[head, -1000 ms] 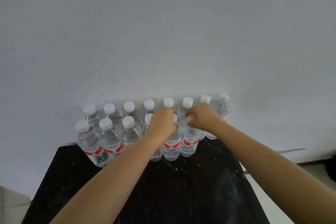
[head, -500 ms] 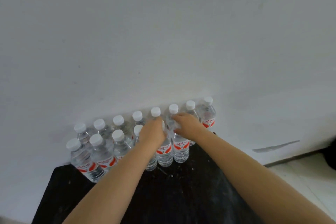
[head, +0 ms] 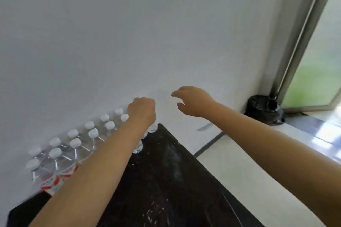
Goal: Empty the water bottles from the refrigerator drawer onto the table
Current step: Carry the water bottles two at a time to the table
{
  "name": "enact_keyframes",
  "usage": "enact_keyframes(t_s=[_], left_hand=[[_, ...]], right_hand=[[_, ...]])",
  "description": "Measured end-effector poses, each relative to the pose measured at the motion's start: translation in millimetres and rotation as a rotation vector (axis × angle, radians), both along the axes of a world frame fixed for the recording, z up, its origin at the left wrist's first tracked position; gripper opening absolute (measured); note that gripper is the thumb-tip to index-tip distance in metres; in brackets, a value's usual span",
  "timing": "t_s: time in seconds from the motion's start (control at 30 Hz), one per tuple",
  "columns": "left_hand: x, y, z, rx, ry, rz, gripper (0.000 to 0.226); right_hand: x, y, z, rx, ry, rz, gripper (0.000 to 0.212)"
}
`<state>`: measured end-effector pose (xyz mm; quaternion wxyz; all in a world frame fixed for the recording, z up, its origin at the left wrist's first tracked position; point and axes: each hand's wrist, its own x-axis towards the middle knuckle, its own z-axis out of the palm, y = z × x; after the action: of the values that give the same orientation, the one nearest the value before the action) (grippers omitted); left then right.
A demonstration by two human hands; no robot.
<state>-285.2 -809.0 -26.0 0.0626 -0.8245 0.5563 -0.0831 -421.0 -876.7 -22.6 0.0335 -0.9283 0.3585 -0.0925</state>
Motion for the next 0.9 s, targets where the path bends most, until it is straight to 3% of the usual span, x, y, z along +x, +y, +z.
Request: enact_keyframes(t_s=[0.23,0.47,0.7,0.9], left_hand=[[-218,-25,20,0.015,-0.005,-0.383,0.029],[-486,-6,32,-0.029,0.056,-0.797,0.031],[-738,49,16,-0.015,0.167,-1.128,0.027],[-900,73,-6,0.099,0.259,-1.253,0.026]], right_hand=[[-241,35,22,-0.016,0.034,-0.483,0.042],[-498,118,39,-0.025,-0.007,-0.927,0.04],[-735,221,37,0.002,0.031,-1.218,0.038],[-885,275,22,0.086,-0.014,-1.403,0.034]])
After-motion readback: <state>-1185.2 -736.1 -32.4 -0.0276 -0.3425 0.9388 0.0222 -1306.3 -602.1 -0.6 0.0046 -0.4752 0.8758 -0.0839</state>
